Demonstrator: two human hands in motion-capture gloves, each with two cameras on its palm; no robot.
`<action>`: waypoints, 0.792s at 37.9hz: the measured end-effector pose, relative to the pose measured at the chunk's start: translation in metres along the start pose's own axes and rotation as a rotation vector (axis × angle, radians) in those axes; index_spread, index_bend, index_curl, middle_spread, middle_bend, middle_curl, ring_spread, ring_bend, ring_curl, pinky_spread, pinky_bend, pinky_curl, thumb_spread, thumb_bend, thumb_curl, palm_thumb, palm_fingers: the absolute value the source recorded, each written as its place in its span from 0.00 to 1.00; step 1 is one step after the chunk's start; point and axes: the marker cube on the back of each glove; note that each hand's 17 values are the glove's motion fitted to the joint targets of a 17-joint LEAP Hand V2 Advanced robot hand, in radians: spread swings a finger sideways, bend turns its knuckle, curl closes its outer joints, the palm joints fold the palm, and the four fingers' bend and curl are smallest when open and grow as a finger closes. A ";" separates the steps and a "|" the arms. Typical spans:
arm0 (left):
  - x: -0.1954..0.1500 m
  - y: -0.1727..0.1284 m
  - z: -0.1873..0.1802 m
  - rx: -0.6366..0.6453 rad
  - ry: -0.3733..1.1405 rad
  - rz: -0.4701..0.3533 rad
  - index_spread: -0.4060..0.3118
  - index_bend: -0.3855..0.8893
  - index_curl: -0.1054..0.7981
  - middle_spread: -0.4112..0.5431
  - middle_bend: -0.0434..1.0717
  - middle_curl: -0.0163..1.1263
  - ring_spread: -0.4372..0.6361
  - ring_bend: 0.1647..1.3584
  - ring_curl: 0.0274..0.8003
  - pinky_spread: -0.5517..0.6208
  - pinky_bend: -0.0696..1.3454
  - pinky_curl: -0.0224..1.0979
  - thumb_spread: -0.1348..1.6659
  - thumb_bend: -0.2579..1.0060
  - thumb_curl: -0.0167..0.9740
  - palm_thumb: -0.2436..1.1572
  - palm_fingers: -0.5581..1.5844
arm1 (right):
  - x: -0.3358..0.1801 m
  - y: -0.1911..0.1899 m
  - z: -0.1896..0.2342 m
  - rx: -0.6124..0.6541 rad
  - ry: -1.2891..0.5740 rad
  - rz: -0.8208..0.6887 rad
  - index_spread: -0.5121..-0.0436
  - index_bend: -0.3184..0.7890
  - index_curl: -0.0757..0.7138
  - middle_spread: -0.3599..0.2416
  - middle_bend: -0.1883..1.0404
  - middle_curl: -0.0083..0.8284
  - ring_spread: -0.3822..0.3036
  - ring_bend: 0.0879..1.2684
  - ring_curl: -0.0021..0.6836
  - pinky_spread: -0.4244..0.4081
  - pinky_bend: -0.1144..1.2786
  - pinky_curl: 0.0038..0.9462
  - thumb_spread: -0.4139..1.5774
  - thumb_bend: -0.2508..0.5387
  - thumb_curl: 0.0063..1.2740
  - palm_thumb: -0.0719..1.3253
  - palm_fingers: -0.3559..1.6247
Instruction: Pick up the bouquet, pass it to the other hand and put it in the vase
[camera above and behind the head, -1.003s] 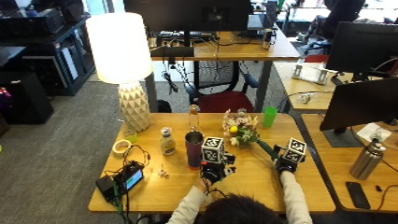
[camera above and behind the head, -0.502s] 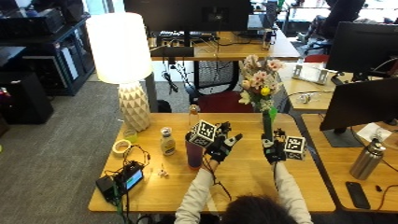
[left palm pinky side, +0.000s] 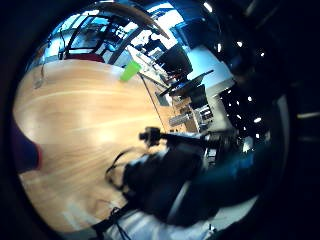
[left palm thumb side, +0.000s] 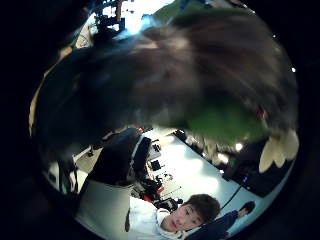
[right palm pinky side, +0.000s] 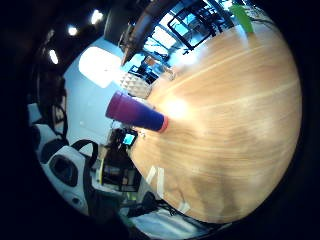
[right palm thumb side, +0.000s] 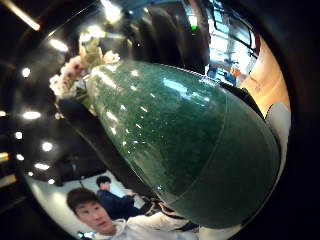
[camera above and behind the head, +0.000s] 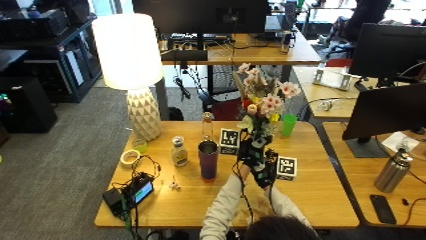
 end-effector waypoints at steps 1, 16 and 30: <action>0.003 0.005 -0.002 0.028 0.000 -0.094 0.56 0.38 0.43 0.52 0.23 0.29 0.41 0.43 0.36 0.53 0.39 0.34 0.62 0.19 0.32 0.40 0.54 | 0.000 0.004 0.004 -0.006 -0.005 0.006 0.72 0.83 0.85 0.37 0.86 0.80 0.30 0.79 0.84 0.23 0.63 0.55 0.67 0.29 0.41 0.80 0.88; 0.036 0.002 -0.062 0.275 -0.178 0.099 0.18 0.59 0.57 0.11 0.65 0.47 0.08 0.51 0.50 0.14 0.44 0.38 0.40 0.25 0.54 0.72 0.94 | 0.002 0.028 0.034 -0.335 0.022 -0.126 0.72 0.70 0.85 0.38 0.86 0.78 0.30 0.80 0.82 0.21 0.62 0.54 0.60 0.27 0.46 0.74 0.87; 0.089 -0.050 -0.187 0.545 -0.362 0.064 0.12 0.62 0.65 0.05 0.69 0.49 0.05 0.53 0.55 0.11 0.47 0.40 0.29 0.19 0.66 0.78 0.92 | 0.013 0.012 0.001 -0.310 0.012 -0.146 0.67 0.38 0.64 0.46 0.57 0.62 0.32 0.56 0.65 0.26 0.53 0.45 0.70 0.28 0.39 0.57 0.74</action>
